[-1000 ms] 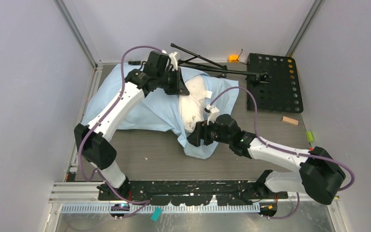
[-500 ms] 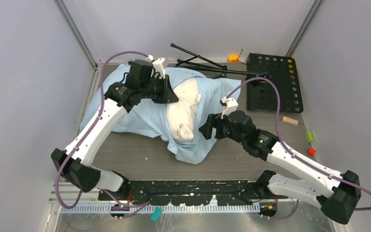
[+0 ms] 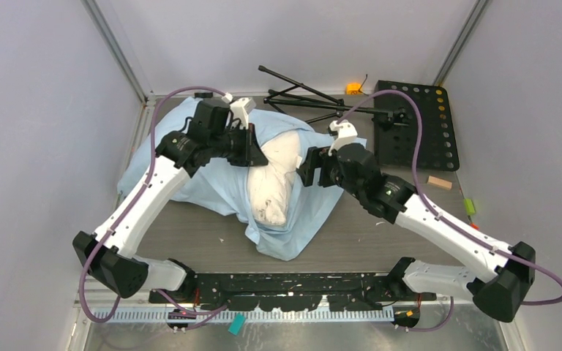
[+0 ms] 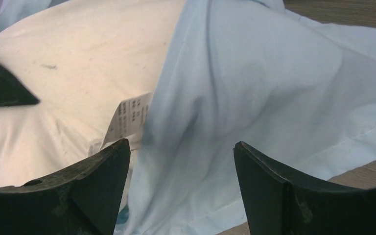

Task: Remove the pillowcase from the pillow

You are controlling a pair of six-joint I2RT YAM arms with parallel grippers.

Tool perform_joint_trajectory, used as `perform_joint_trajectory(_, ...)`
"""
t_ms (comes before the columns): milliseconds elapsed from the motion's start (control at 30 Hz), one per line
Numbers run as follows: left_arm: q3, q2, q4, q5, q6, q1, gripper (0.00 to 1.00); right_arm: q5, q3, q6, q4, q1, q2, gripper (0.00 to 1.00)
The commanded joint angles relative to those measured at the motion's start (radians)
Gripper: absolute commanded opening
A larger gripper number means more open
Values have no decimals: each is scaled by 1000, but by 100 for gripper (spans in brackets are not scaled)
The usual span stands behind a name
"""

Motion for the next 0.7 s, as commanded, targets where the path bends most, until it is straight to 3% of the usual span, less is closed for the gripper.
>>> perform_joint_trajectory(0,18,-77,39,77,5,3,0,105,80,-23,23,-13,94,81)
perform_joint_trajectory(167,39,-99,-23,66,34,3,0,203,110,19,-28,-113,172,72)
perform_joint_trajectory(433,59,-152,-97,46,58,3,0,-52,-2,137,52,-440,215,63)
perform_joint_trajectory(667,91,-160,-52,175,17,3,0,-213,-7,161,111,-485,272,63)
